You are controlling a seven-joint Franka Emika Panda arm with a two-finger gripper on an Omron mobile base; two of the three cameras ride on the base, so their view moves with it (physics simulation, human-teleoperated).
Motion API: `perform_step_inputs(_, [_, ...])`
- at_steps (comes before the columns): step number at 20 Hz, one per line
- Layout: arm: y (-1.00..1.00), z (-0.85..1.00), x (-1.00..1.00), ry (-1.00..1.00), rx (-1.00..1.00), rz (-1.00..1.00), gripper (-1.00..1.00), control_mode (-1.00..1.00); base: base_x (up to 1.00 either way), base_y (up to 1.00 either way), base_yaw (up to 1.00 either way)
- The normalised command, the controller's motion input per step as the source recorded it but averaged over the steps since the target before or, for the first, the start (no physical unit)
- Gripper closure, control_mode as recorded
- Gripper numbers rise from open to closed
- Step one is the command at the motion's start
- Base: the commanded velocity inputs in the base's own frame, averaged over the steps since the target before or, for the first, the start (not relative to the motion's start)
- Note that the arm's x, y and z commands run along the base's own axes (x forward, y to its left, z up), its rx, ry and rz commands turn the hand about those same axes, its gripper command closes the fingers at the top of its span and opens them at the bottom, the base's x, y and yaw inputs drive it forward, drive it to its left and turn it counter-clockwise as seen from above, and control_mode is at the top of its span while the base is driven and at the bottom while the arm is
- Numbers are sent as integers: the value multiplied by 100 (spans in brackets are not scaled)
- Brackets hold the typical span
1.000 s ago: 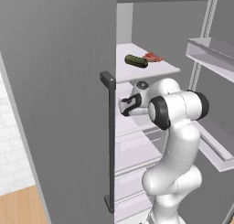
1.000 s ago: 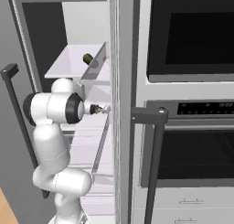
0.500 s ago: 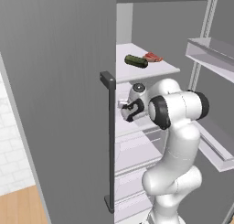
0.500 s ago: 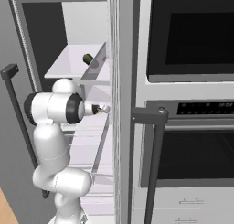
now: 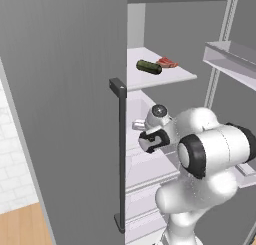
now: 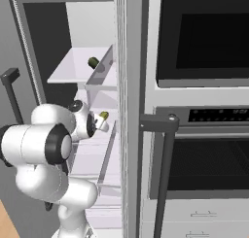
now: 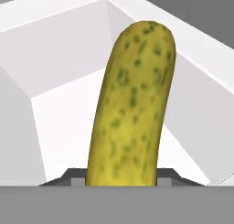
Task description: Place one cucumber and one steak in each tupperware on the nearby counter, to pack two identical lunches.
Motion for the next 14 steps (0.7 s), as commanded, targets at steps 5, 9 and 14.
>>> perform_step_inputs(5, [0, 87, -100, 0, 1, 0, 100, -100, 0, 0, 0])
perform_step_inputs(9, [-3, 100, -93, 6, 5, 2, 100, -100, 0, 0, 0])
perform_step_inputs(14, [-1, 100, -100, 24, 3, 3, 100, -100, 0, 0, 0])
